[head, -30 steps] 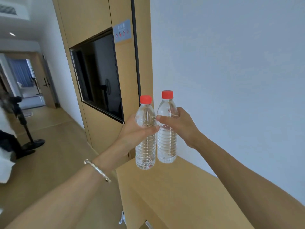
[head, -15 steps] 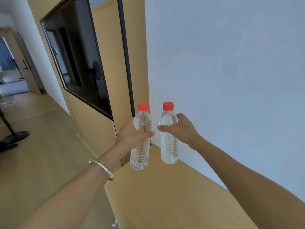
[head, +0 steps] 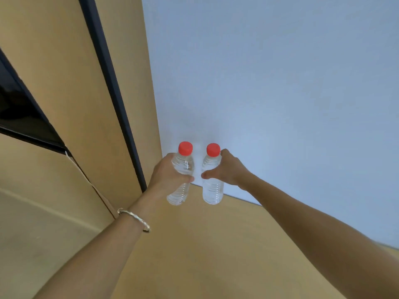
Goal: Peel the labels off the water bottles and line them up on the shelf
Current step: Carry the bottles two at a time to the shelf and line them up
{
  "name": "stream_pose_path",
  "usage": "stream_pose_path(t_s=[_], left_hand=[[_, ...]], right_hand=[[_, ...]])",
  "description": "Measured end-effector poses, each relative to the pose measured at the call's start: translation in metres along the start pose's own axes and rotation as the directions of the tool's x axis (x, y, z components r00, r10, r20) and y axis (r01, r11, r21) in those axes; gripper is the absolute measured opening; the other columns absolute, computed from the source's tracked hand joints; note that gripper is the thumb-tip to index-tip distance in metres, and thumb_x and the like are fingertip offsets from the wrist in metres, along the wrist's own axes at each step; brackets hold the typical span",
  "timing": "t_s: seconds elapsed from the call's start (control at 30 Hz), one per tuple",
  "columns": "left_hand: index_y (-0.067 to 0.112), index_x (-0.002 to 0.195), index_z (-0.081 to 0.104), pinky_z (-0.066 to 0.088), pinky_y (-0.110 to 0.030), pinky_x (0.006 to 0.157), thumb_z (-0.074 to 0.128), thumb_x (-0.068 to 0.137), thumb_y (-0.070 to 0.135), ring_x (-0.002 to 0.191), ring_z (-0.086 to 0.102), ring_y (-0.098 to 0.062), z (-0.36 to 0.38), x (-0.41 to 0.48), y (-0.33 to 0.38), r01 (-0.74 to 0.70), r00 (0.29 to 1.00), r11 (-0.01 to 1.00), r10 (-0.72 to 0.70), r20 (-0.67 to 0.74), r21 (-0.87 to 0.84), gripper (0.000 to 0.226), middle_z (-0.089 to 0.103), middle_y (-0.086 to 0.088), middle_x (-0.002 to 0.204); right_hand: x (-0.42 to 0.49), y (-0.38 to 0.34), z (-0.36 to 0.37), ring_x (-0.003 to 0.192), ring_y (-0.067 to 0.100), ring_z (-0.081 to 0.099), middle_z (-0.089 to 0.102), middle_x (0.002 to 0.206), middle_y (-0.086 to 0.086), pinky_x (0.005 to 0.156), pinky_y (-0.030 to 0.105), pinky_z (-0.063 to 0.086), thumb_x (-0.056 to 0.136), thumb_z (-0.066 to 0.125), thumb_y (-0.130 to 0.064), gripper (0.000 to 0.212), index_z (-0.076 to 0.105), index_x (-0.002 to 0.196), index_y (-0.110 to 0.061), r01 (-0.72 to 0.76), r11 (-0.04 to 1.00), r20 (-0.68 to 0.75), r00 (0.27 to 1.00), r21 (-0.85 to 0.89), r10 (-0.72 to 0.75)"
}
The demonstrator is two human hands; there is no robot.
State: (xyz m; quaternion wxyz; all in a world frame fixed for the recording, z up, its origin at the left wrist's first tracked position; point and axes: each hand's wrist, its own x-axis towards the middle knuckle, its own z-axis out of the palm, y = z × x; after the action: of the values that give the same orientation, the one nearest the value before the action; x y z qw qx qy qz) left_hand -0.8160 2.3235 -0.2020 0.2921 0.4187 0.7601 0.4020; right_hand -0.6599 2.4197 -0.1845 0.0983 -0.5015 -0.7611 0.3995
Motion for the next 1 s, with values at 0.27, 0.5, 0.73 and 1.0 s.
stream_pose_path(t_s=[0.27,0.5,0.73,1.0], left_hand=[[0.018,0.099,0.056,0.047,-0.031,0.076,0.077,0.068,0.010,0.089,0.062,-0.019,0.024,0.062,-0.034,0.001,0.987,1.000,0.000,0.158,-0.007,0.039,0.065,0.001,0.094],[0.019,0.089,0.050,0.041,-0.028,0.070,0.071,0.070,0.006,0.083,0.055,-0.016,0.028,0.087,-0.048,-0.052,0.965,0.998,0.044,0.260,0.027,0.031,0.063,-0.007,0.093],[0.029,0.111,0.041,0.039,-0.019,0.072,0.072,0.077,0.009,0.098,0.055,-0.009,0.019,0.103,-0.059,-0.091,0.921,0.996,0.088,0.380,-0.010,0.050,0.055,0.015,0.102],[0.027,0.115,0.038,0.035,-0.002,0.071,0.069,0.081,0.004,0.091,0.049,0.005,0.020,0.105,-0.069,-0.167,0.902,0.986,0.159,0.401,-0.016,0.051,0.051,0.017,0.102]], right_hand=[[0.046,0.032,0.047,0.071,0.017,0.050,0.050,0.076,-0.006,0.054,0.025,0.035,0.056,0.080,-0.041,0.055,0.043,0.090,-0.017,-0.149,0.988,-0.046,0.988,-0.028,0.148],[0.066,0.034,0.068,0.065,0.014,0.042,0.046,0.076,-0.004,0.055,0.024,0.033,0.059,0.075,-0.021,0.037,0.045,0.080,-0.014,-0.081,0.995,-0.147,0.985,0.063,0.090],[0.072,0.033,0.066,0.123,0.015,0.044,0.043,0.134,-0.003,0.100,0.033,0.041,0.068,0.079,-0.025,0.080,0.038,0.136,-0.021,-0.101,0.994,-0.102,0.989,0.038,0.105],[0.065,0.033,0.071,0.108,0.016,0.049,0.046,0.121,-0.003,0.086,0.029,0.041,0.069,0.078,-0.030,0.072,0.041,0.130,-0.020,-0.143,0.990,-0.142,0.980,-0.008,0.140]])
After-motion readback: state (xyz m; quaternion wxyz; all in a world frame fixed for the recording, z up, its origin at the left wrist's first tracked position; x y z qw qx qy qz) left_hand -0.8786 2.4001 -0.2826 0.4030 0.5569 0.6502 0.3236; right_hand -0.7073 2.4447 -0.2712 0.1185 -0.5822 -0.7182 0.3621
